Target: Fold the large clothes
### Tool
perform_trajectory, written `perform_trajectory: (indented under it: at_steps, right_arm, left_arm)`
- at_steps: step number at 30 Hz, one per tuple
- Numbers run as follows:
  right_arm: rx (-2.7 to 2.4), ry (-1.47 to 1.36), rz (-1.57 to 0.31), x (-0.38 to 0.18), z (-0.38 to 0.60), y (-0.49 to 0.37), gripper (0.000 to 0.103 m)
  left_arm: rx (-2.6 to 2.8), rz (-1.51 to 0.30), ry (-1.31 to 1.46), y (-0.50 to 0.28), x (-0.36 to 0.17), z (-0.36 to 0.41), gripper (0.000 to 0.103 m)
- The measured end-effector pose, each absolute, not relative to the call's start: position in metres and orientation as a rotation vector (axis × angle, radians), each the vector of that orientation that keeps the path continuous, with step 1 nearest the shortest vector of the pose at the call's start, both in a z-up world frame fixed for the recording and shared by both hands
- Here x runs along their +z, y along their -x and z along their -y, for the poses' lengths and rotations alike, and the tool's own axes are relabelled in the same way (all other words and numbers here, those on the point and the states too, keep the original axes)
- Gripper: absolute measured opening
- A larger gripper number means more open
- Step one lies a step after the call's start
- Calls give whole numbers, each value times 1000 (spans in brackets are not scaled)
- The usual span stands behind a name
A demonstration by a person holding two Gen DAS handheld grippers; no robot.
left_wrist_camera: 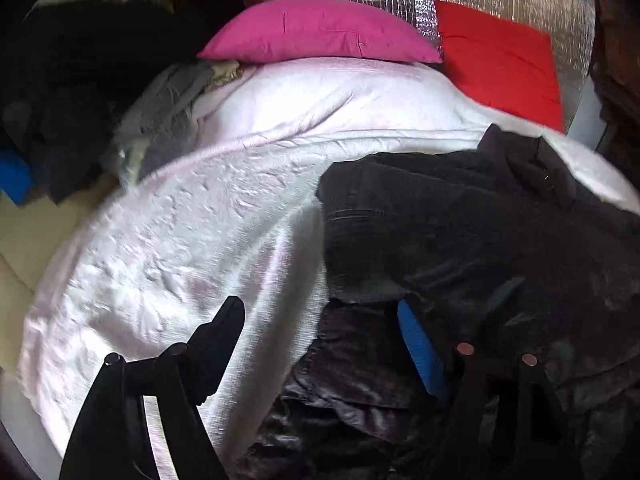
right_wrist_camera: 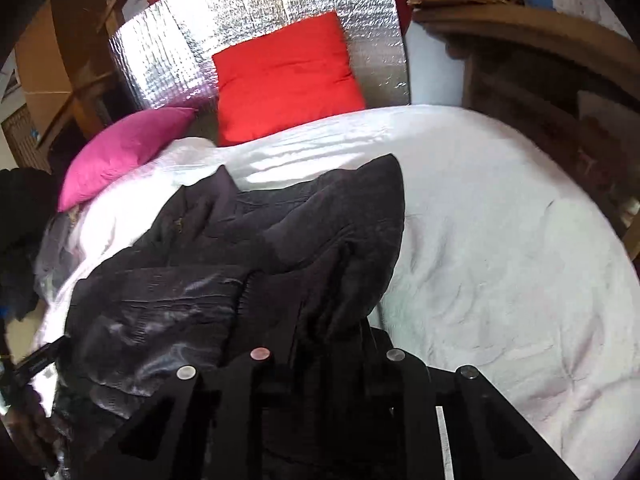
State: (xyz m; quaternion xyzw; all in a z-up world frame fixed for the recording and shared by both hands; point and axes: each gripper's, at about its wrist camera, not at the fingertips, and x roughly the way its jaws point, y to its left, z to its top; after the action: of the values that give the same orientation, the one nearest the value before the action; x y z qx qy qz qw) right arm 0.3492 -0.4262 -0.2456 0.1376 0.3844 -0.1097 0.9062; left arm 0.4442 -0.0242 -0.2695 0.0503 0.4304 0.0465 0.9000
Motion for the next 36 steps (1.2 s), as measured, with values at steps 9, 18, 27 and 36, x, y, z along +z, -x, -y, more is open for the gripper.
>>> perform_trajectory:
  at_steps: [9,18,27,36]
  right_arm:
    - [-203,-534,-808,-256,460,-347,64]
    - [-195,-439,-898,-280,438,-366,69]
    - [-283,-227,-776,-248,408,-359,31]
    - [-298,-330,-823,-256,434,-355,64]
  left_arm:
    - [115,-881,-94,-436,-257,14,84]
    - [127,-915,-157,-441,-286,23,84]
    - [89,-838,-207,-433,-264,41,84]
    - [43,-874,-187,-428,-265,45,85]
